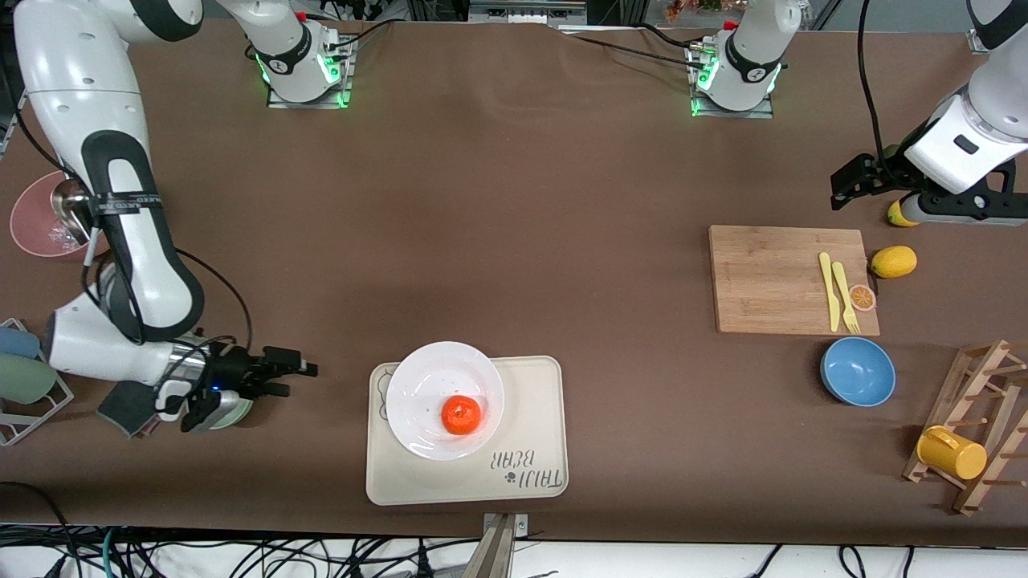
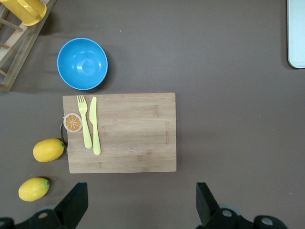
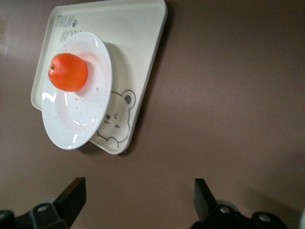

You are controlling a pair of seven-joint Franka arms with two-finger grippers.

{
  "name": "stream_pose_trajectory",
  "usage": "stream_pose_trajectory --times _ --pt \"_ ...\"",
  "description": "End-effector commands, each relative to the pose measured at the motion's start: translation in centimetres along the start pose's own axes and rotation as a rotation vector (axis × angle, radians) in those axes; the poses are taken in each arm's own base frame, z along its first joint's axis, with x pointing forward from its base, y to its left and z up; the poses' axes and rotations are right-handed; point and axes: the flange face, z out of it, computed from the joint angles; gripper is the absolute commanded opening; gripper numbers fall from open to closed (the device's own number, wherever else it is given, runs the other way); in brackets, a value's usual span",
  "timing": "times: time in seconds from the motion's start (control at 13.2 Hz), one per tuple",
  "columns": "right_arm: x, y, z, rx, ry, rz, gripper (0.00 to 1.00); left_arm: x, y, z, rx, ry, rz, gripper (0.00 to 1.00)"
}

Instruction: Place orange and plate with both arms

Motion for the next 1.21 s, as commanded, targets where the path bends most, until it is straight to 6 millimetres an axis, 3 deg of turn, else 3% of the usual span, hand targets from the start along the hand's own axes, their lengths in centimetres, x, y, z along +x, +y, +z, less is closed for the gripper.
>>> stream_pose_trajectory --times 0.0,0.15,0.3,0.6,0.98,1.13 --pt "-1.1 -2.1 -1.9 -0.134 -0.153 0.065 1.0 0.2 -0.3 -0.4 -0.021 -0.007 0.016 1.0" --pt "-1.7 -3.1 -2.5 -0.236 -0.25 0.172 1.0 0.2 -0.3 -0.4 -0.021 -0.007 0.016 1.0" --pt "-1.7 -5.5 -2.8 -0.312 -0.304 0.203 1.0 0.2 -0.3 -0.4 -0.021 -0.007 0.016 1.0" --pt "-3.4 -6.7 -4.3 -0.407 -0.432 0.318 1.0 0.2 -0.4 -0.4 -0.021 -0.007 0.014 1.0" --pt "-3.3 -13.5 -7.6 -0.51 -0.444 0.357 1.0 0.2 -0.6 -0.4 -0.021 -0.007 0.01 1.0" --pt "-5.0 -15.8 -9.6 -0.536 -0.408 0.397 1.0 0.2 -0.5 -0.4 -0.021 -0.007 0.011 1.0"
